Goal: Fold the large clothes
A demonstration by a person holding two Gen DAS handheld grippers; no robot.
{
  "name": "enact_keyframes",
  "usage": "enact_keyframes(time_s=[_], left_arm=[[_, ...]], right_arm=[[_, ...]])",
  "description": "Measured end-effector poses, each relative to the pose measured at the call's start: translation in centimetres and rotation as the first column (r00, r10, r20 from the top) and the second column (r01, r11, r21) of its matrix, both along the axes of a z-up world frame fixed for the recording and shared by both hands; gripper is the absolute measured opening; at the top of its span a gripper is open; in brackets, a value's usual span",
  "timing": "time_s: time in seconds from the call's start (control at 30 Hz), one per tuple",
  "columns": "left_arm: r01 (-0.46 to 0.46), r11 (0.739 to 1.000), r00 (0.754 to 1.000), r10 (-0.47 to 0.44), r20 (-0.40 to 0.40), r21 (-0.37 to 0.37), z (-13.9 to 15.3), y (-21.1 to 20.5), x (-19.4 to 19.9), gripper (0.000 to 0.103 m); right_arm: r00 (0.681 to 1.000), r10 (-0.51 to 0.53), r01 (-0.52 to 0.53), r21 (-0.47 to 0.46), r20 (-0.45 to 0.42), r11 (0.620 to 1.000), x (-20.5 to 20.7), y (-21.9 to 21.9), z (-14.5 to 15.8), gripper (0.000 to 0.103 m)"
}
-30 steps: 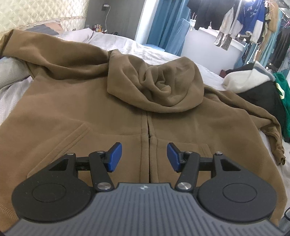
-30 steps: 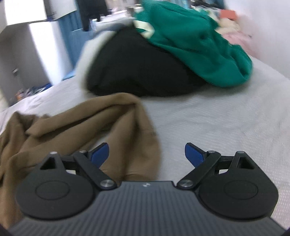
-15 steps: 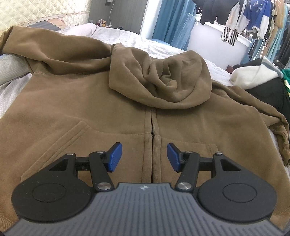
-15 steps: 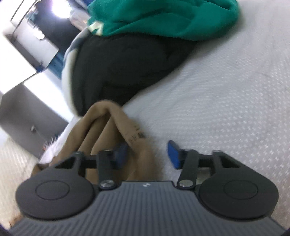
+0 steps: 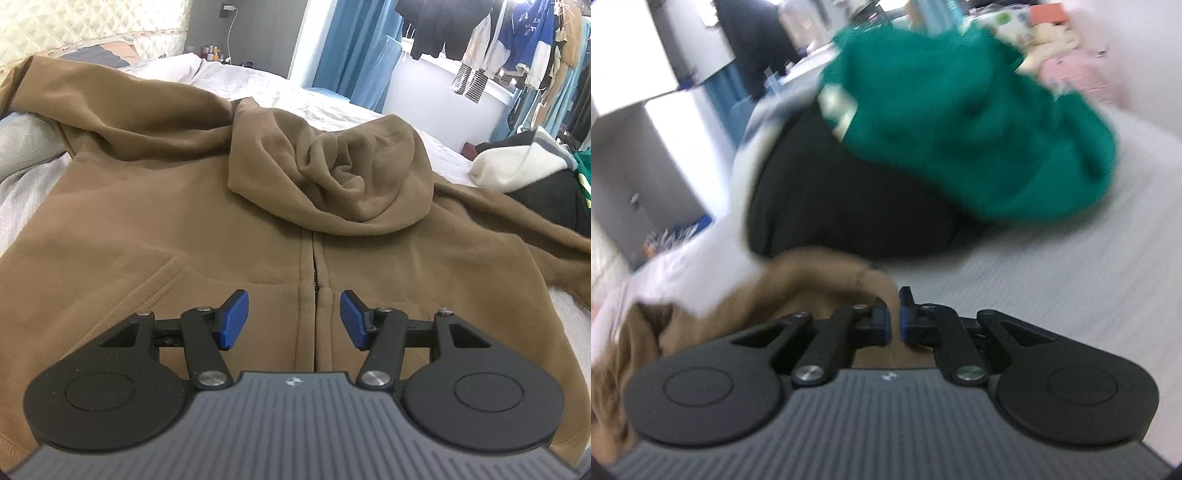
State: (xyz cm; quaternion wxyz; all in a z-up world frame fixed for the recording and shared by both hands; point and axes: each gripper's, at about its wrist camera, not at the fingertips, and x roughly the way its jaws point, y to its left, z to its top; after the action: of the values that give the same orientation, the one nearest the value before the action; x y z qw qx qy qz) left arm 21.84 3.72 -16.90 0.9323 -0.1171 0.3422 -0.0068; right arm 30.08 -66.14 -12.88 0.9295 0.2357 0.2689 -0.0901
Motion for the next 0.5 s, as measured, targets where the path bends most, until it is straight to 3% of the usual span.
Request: enact_keyframes(time_s=[0.1, 0.2, 0.4, 0.5], left_arm=[[-0.003, 1.000, 1.000, 0.003, 0.004, -0.006, 0.3, 0.2, -0.1, 0.061], [-0.011, 1.000, 1.000, 0.012, 0.019, -0.018, 1.1, 0.6, -0.2, 0.061], [-0.038, 0.997, 0.997, 0.043, 0.063, -0.067, 3.1, 2.5, -0.7, 0.061], [-0.051, 0.994, 0.995, 0.059, 0.077, -0.095, 3.5, 4.1, -1.0, 0.061]], right_arm=[[0.999, 0.000, 0.000, -0.015, -0.040, 1.000, 0.6, -2.1, 3.4, 0.008], [0.998, 0.019, -0.023, -0.056, -0.057, 0.998, 1.7, -1.5, 6.8, 0.008], [0.998, 0.035, -0.039, -0.068, -0.054, 0.997, 4.0, 1.9, 12.9, 0.008], [0.997, 0.061, -0.065, -0.122, -0.035, 0.990, 3.6, 5.5, 16.6, 0.008]])
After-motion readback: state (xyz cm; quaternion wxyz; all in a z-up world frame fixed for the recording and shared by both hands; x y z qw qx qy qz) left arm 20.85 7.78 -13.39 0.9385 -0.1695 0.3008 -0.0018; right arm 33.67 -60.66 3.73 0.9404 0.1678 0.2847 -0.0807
